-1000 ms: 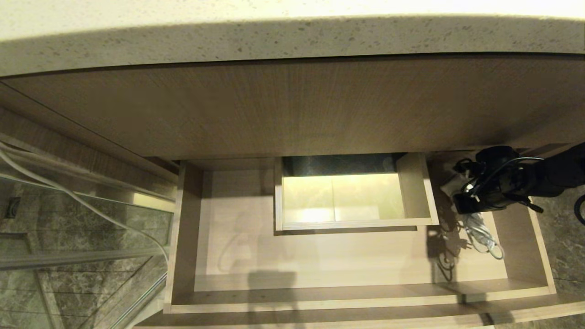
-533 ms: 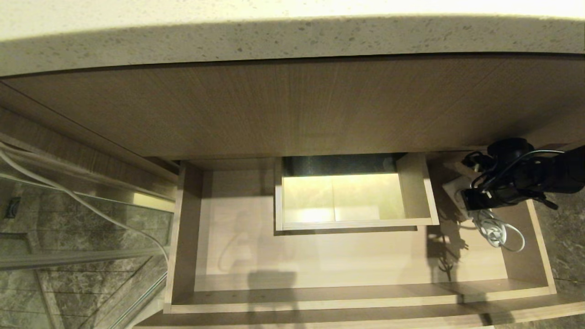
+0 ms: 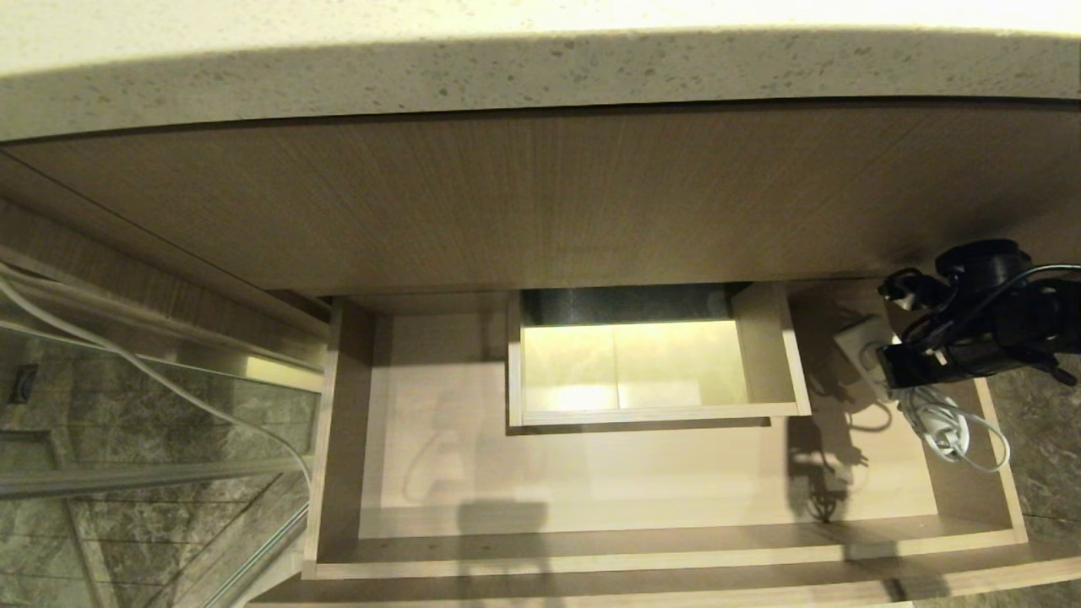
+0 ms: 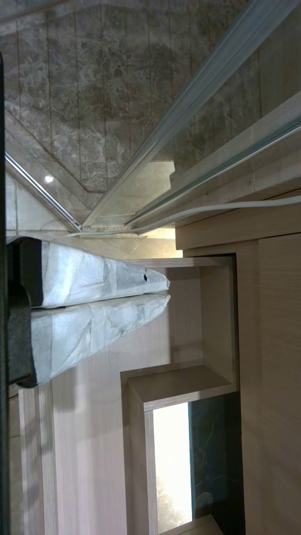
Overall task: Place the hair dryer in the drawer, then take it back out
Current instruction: Take the hairdryer out
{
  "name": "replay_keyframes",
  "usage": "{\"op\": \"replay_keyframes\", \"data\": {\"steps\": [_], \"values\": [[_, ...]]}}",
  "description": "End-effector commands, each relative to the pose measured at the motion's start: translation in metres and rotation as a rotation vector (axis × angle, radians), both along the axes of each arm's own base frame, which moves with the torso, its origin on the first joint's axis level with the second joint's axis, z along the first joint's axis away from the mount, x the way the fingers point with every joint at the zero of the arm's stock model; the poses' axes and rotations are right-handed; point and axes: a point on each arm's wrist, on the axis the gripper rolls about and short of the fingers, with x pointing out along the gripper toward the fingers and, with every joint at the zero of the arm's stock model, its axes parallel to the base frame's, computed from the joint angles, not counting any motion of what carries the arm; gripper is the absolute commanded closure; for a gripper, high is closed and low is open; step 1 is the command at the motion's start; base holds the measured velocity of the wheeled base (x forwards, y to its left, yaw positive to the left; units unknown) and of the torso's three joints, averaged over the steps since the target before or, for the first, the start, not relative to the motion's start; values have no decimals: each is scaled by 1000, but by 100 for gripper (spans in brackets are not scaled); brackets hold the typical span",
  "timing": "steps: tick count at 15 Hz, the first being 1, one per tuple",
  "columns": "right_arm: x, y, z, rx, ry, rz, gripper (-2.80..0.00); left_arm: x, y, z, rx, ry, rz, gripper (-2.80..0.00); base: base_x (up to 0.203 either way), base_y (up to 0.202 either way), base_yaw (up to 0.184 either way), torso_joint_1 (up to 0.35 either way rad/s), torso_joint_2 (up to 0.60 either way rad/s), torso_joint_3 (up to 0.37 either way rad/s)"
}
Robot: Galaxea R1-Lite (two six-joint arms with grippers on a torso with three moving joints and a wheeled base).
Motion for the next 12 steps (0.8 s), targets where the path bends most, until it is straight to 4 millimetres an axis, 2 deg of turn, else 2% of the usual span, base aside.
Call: {"op": "replay_keyframes", "data": {"steps": [1,7,12], "values": [[-22,5,15,-25,-15,19,0,4,0,-11,0,39,0,0,0,0,0,0,0,0],[-74,15,20,-53,24,50,0,4,0,-11,-1,37,0,0,0,0,0,0,0,0],[-109,19,36,-97,-8,59,0,4,0,-11,0,39,0,0,0,0,0,0,0,0]]}}
